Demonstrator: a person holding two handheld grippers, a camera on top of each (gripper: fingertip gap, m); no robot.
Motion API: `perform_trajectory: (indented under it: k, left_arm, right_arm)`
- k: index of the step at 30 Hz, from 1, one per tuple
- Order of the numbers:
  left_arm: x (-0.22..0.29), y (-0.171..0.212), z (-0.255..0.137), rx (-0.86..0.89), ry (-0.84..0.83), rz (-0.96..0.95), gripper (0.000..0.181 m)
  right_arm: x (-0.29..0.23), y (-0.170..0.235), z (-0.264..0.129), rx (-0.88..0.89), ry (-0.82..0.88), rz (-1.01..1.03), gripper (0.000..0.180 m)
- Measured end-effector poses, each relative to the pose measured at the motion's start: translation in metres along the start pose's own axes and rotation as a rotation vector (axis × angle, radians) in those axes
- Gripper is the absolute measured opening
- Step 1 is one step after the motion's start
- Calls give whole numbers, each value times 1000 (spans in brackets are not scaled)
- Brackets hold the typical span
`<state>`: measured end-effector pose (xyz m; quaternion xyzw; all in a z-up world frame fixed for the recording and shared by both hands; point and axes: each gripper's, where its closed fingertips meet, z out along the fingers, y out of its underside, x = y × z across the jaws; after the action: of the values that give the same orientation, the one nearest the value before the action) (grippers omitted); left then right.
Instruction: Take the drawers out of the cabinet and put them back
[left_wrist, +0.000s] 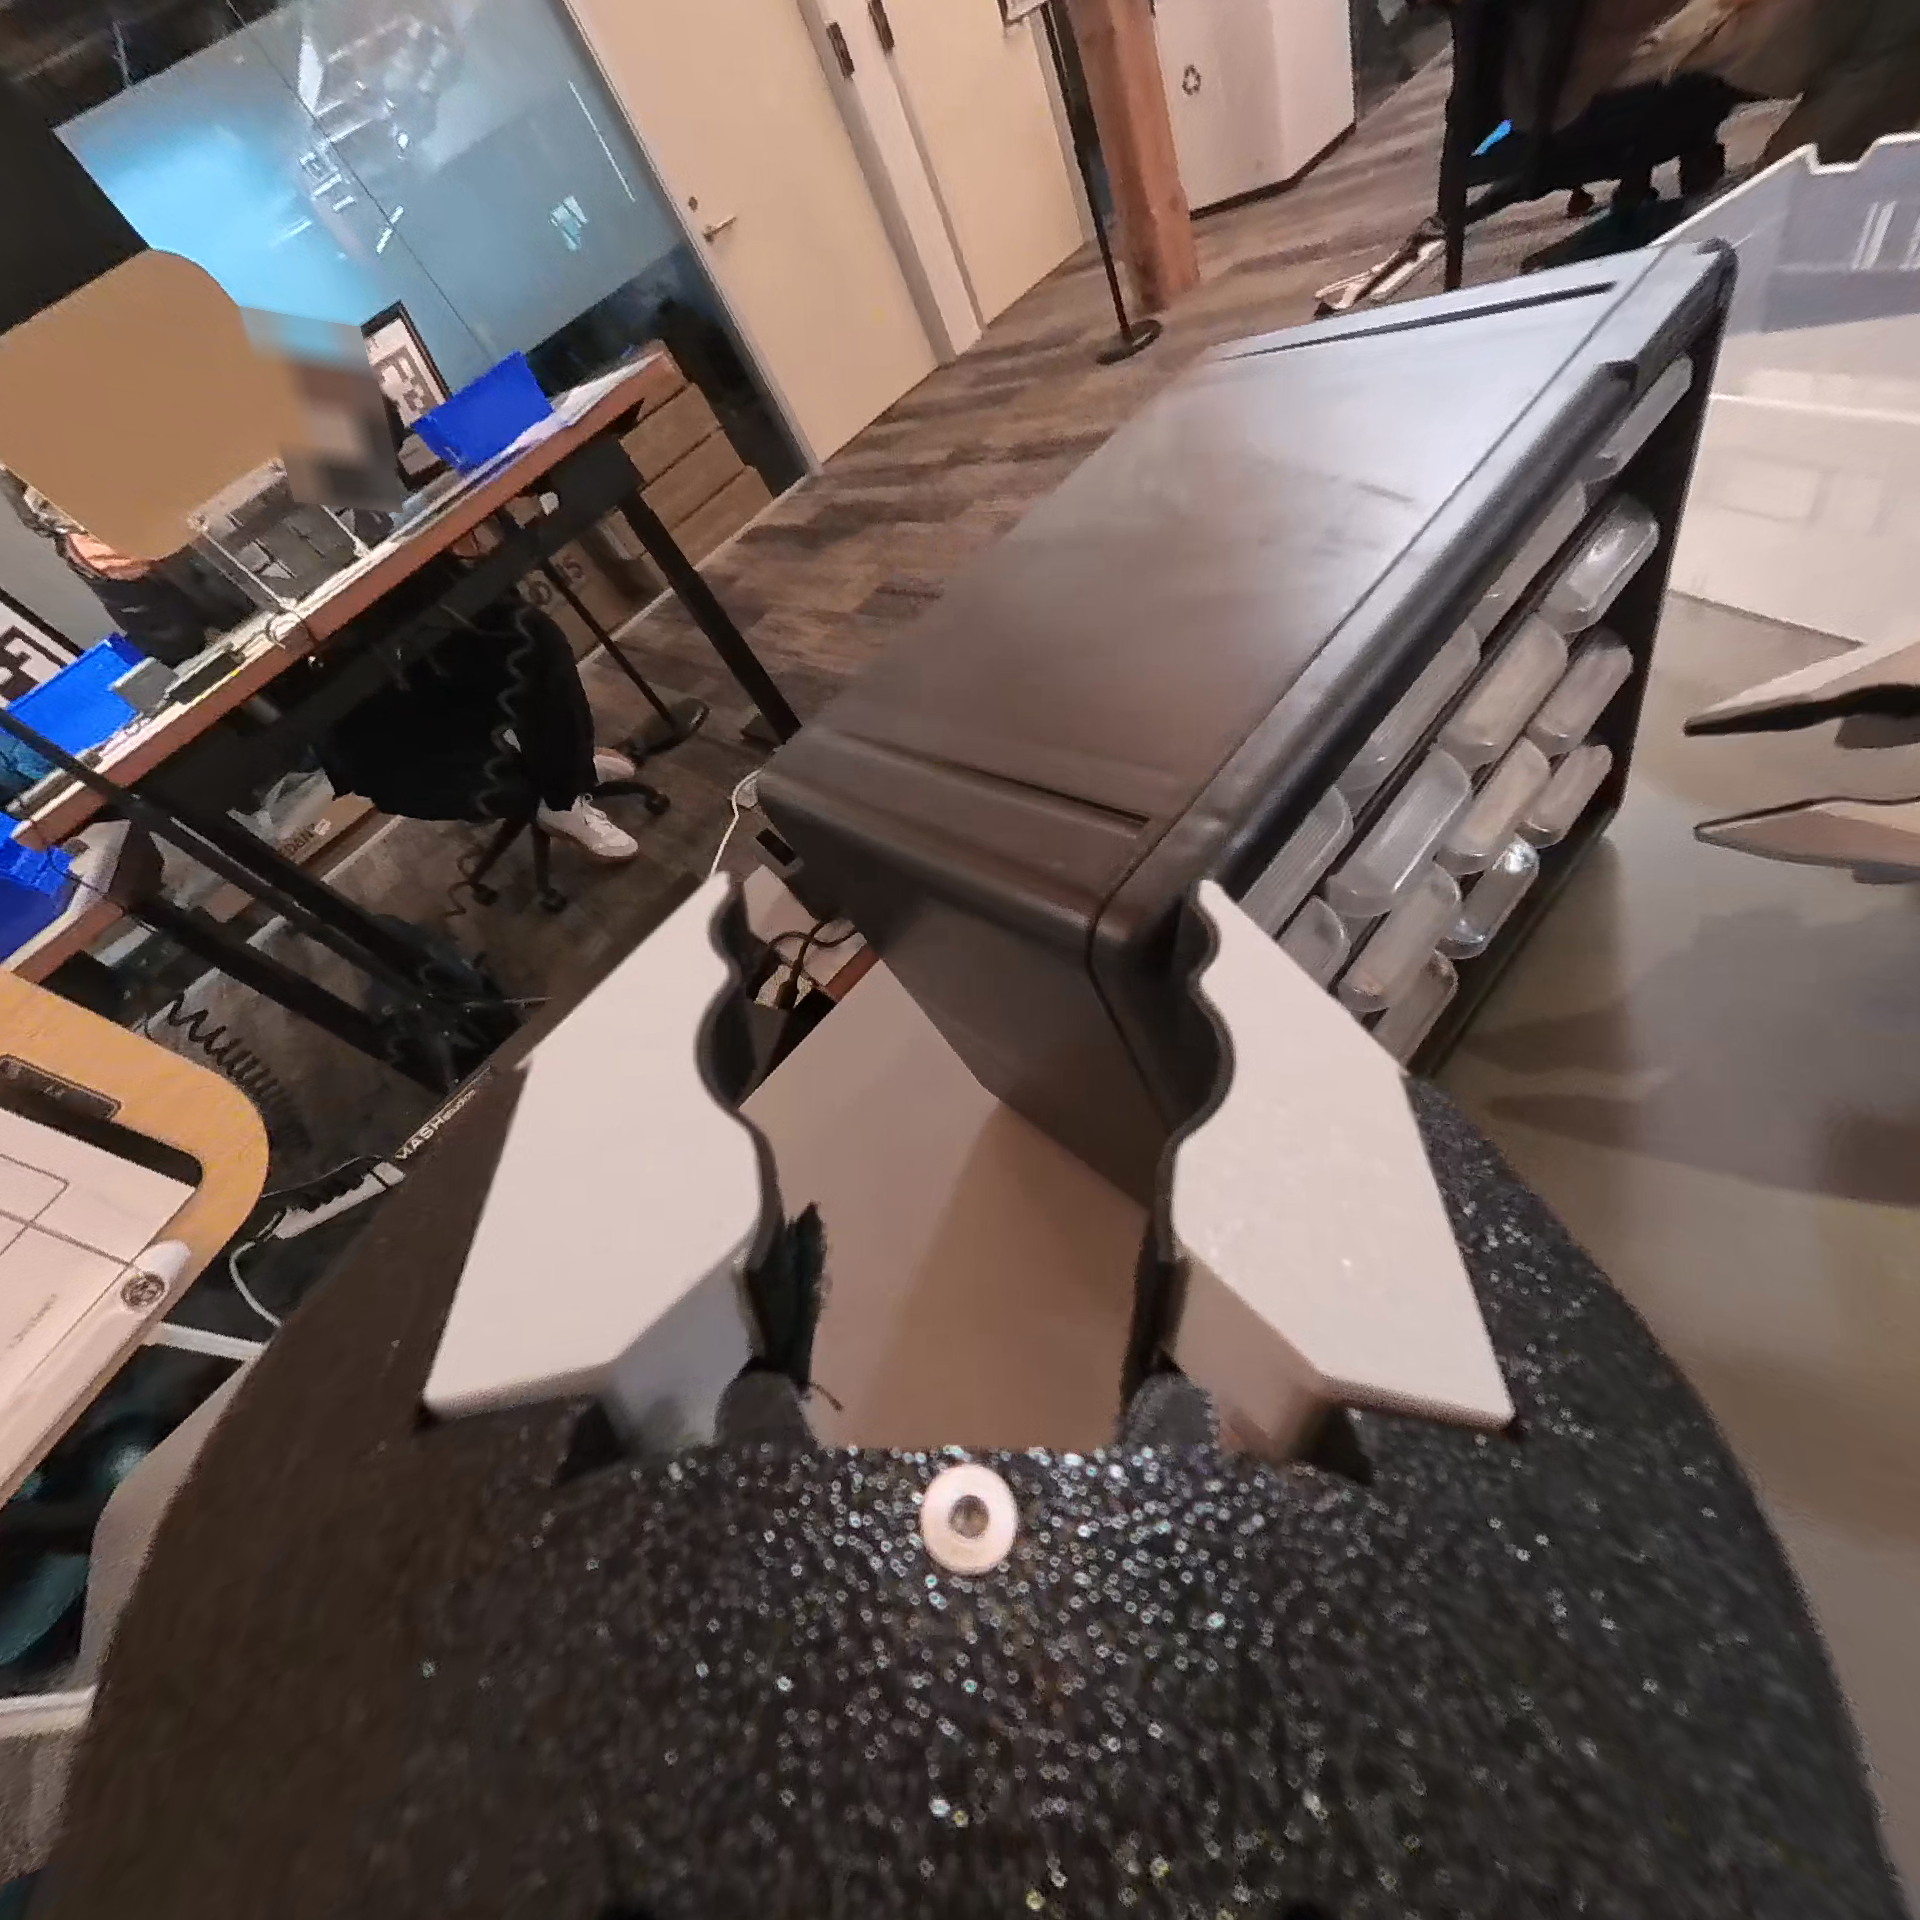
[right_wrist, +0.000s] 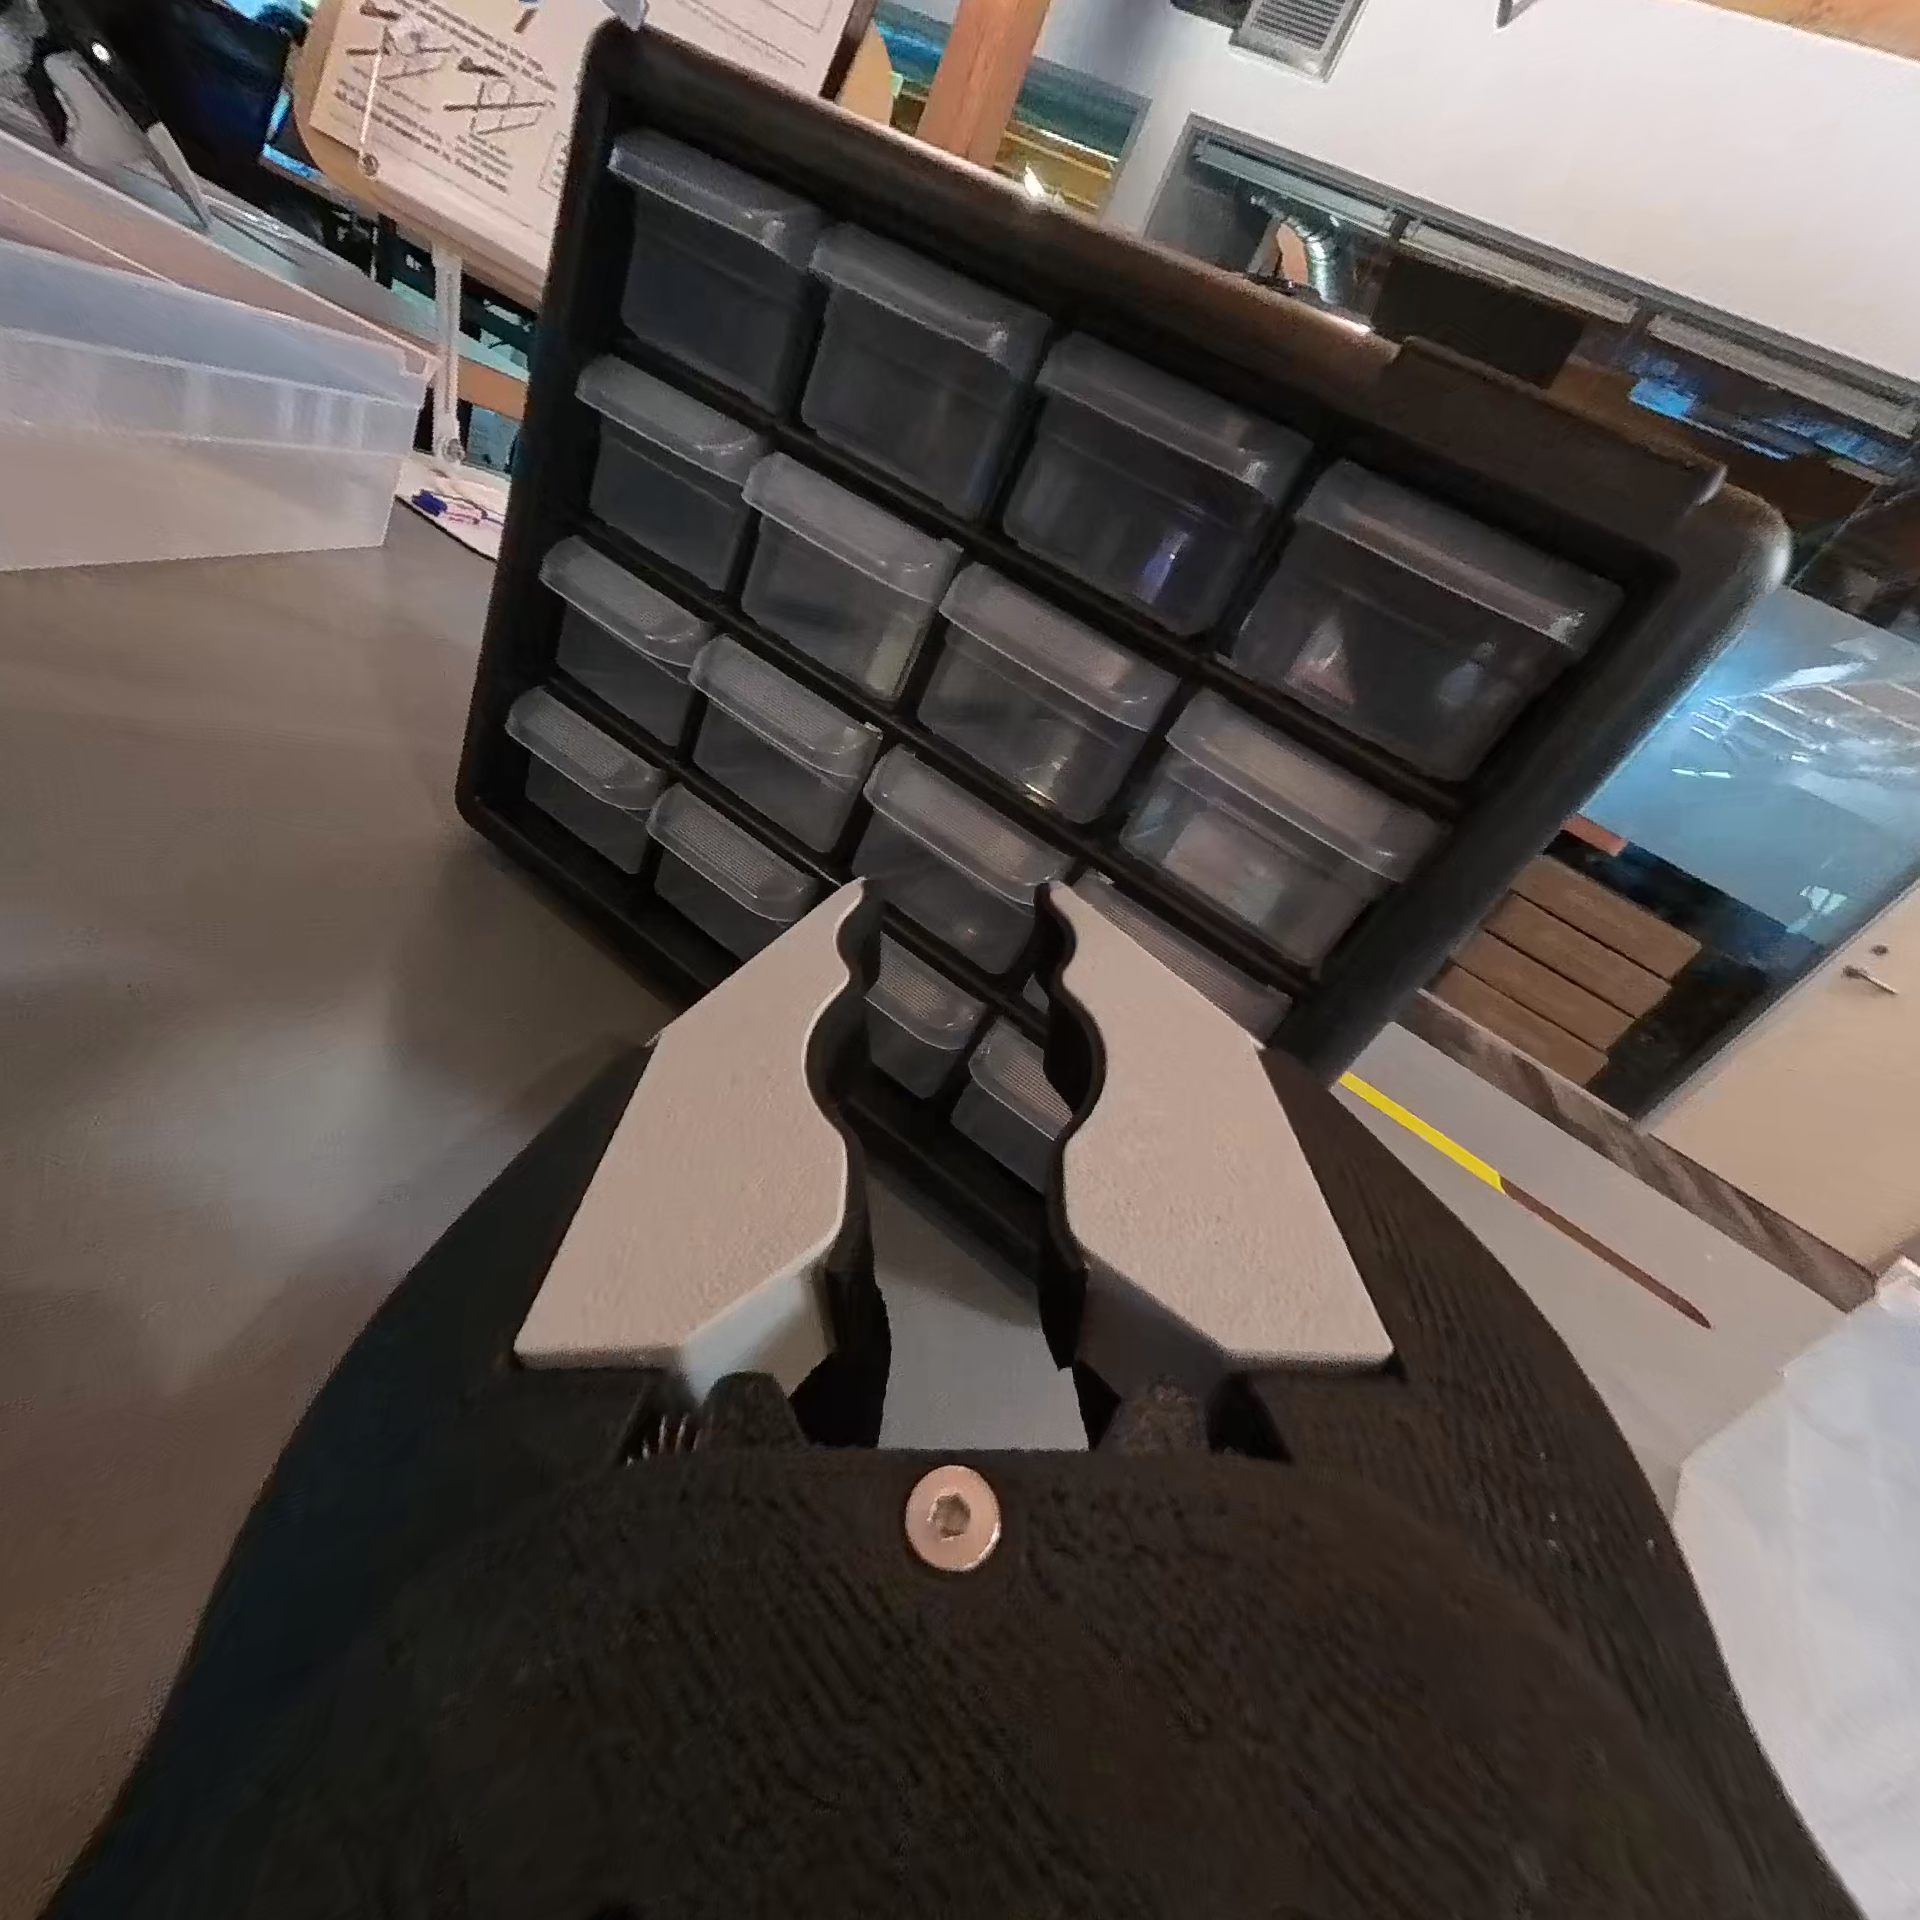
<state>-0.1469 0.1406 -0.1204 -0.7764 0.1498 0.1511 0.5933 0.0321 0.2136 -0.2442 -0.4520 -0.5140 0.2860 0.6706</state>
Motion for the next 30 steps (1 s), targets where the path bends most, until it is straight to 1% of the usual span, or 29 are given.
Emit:
perform_trajectory:
  k: [4,10,17,20,22,25,28,30]
  left_arm:
    - [8,0,0,7,47,10,64]
    - [9,0,2,14,62,-14,65]
    - [14,0,2,16,91,-12,56]
    - [13,0,2,13,80,-5,57]
    - [9,1,0,-1,46,10,59]
    - [-3,1,-10,-22,-51,34,63]
    - [-16,-1,-30,-28,-159,44,66]
    - [-28,-3,-49,-14,-242,35,68]
  right_arm:
    - [-2,1,1,-6,-13,-2,27]
    - [-2,2,2,-5,-22,-8,27]
    - [-7,1,2,-6,-34,-42,26]
    - [-10,1,3,-9,-42,-70,26]
    - [-11,2,3,-16,-43,-83,27]
    - [-11,4,3,-22,-38,-93,27]
    - [-8,5,3,-26,-23,-93,26]
    - [-5,3,2,-17,-8,-94,29]
